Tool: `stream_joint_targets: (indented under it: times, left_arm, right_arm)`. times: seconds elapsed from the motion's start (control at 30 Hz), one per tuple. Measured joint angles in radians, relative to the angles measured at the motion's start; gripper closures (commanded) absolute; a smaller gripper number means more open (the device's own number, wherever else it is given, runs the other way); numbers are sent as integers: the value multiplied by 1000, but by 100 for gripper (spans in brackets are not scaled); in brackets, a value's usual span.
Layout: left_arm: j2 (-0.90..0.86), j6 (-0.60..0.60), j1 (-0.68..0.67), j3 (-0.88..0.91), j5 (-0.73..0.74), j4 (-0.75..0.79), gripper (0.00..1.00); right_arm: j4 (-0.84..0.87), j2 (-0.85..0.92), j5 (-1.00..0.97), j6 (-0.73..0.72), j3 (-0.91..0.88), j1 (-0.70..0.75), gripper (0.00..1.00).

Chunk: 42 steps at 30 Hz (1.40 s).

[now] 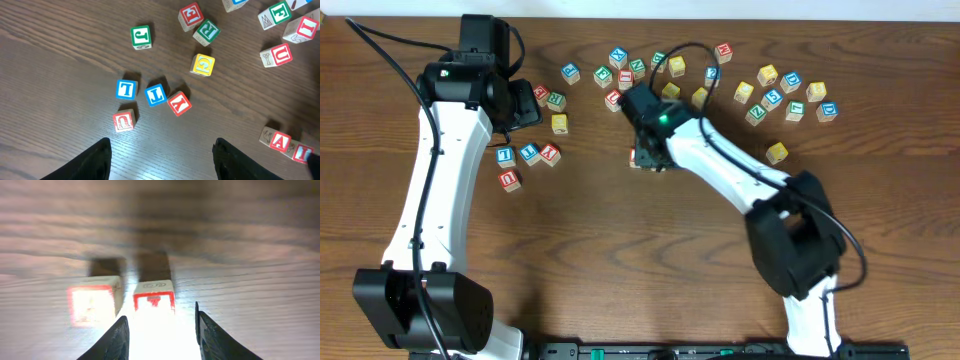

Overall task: Spell out AI2
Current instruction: 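Open the right gripper and lift away from the I block, then lower the right gripper onto the blue 2 block and grasp it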

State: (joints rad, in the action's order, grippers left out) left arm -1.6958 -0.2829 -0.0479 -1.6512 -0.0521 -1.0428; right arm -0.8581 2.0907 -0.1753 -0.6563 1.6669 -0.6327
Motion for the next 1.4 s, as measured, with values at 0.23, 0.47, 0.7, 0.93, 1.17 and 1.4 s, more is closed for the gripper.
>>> stream_joint_targets:
  times: [0.23, 0.47, 0.7, 0.93, 1.17, 1.4]
  left_arm:
    - [0, 0, 0, 0, 0, 0, 36]
    - [0, 0, 0, 0, 0, 0, 36]
    - [0, 0, 0, 0, 3, 2, 36]
    - [0, -1, 0, 0, 16, 8, 36]
    - [0, -5, 0, 0, 20, 28, 36]
    - [0, -5, 0, 0, 21, 35, 36]
  right_arm:
    - [-17, -200, 4, 50, 0, 25, 54]
    - [-42, -347, 7, 96, 7, 132, 50]
    - [-111, -370, 31, 116, 7, 254, 50]
    - [-124, -370, 42, 150, 7, 388, 46]
    - [15, -356, 140, 210, 16, 433, 41]
    - [-97, -151, 199, 274, 310, 435, 31]
